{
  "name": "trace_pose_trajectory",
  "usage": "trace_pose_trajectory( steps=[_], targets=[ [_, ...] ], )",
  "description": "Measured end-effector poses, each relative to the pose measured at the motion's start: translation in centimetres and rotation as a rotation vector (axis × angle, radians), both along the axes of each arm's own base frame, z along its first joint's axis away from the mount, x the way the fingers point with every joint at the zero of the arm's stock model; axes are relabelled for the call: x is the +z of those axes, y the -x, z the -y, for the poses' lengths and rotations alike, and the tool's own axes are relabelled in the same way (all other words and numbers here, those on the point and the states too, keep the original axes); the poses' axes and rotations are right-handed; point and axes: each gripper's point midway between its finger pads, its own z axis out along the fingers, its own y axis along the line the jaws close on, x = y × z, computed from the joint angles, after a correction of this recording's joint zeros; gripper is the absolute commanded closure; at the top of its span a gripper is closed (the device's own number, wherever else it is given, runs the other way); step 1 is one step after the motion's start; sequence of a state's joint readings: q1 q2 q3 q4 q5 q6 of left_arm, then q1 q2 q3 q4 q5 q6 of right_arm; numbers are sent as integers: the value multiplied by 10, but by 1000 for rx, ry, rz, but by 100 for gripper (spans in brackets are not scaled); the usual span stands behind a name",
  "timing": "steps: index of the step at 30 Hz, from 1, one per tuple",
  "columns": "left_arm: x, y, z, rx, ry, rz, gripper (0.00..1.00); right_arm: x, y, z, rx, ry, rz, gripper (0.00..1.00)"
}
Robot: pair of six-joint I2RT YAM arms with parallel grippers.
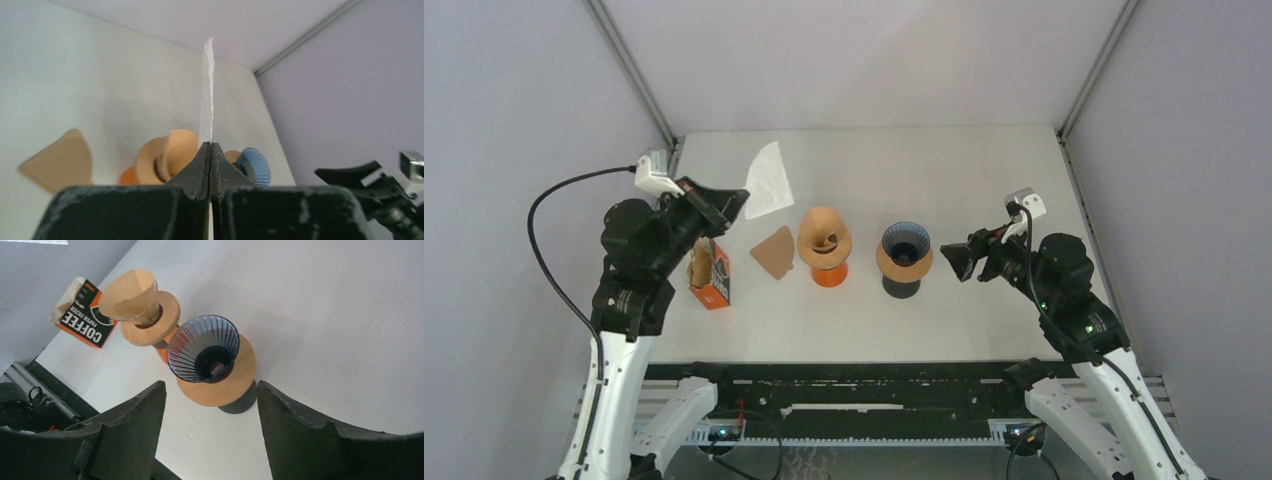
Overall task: Place the coffee filter in the dripper
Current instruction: Pick up the coffee filter from the coffee filter holder, then place the coffee filter in the coffee dripper.
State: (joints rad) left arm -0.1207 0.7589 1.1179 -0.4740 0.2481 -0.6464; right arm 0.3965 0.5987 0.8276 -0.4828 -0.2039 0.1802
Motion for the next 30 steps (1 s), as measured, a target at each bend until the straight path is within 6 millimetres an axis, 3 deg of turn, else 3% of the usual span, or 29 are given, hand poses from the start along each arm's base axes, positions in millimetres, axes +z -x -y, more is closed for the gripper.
trace_pose_trajectory(
  steps=[6, 15, 24, 30],
  targets=[
    [11, 6, 54, -168, -3, 58, 100, 11, -3, -13, 53, -38, 20, 25],
    [-4, 4, 136, -282, -208, 164, 100, 40, -11, -34, 100, -151, 33, 25],
    [-5, 4, 181, -231, -432, 341, 100, 53, -18, -48, 113, -269, -18, 26],
    [-17, 7, 205, -212, -552, 388, 100, 58, -20, -58, 121, -346, -67, 26]
  ],
)
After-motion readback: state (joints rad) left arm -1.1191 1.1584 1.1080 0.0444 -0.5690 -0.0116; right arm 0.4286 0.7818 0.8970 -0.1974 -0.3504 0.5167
